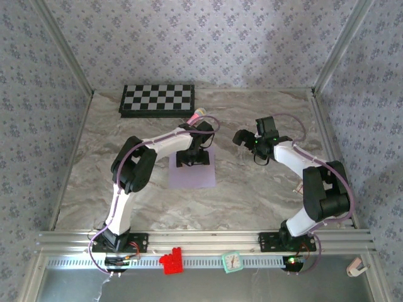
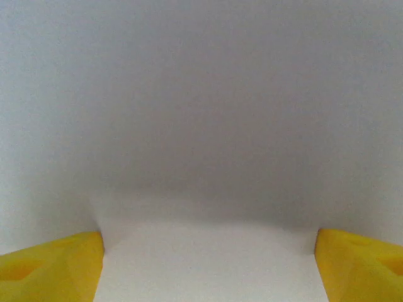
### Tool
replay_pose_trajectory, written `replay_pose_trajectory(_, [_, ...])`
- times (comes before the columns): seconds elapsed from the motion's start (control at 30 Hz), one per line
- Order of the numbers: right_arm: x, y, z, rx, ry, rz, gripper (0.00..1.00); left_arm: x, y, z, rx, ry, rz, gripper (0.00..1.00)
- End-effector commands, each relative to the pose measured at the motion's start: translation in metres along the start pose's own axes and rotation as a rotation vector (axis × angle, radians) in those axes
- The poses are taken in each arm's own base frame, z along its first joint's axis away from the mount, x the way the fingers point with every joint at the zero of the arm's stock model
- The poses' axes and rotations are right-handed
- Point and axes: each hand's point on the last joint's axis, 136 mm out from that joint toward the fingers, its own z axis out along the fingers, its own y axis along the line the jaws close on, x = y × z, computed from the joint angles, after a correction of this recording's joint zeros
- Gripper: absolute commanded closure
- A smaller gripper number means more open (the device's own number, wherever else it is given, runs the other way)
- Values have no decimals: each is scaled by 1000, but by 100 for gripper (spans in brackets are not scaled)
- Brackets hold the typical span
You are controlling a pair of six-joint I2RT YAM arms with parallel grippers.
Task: Fold a paper plane with a square sheet of paper (pick it up from the middle)
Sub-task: First fold the square sheet of paper in half at the center of the table.
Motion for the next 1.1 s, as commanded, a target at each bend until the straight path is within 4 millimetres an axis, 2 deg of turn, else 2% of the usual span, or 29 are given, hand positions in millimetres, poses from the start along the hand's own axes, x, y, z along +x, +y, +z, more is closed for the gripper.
replay_pose_trajectory(0.0, [0, -2, -5, -1, -9, 18, 0, 16, 12, 16, -52, 59, 10, 15])
replay_pose_trajectory(0.17, [-1, -1, -7, -4, -14, 22, 0, 14, 11, 9, -36, 49, 8, 15])
replay_pose_trajectory(0.33, [-2, 0, -8, -5, -19, 22, 0, 4, 1, -17, 30, -5, 9, 15])
replay_pose_trajectory(0.43, [-3, 1, -8, -8, -21, 23, 0, 1, -1, -25, 49, -22, 14, 19])
replay_pose_trajectory(0.6, [-3, 2, -7, -15, -20, 31, 0, 8, 11, -5, 17, 20, 0, 28])
replay_pose_trajectory(0.83, [-2, 2, -6, -13, -15, 30, 0, 8, 15, -11, 17, 14, 13, 19])
replay_pose_trajectory(1.07, [-2, 4, -4, -17, -12, 34, 0, 18, 20, 15, -26, 71, 16, 18])
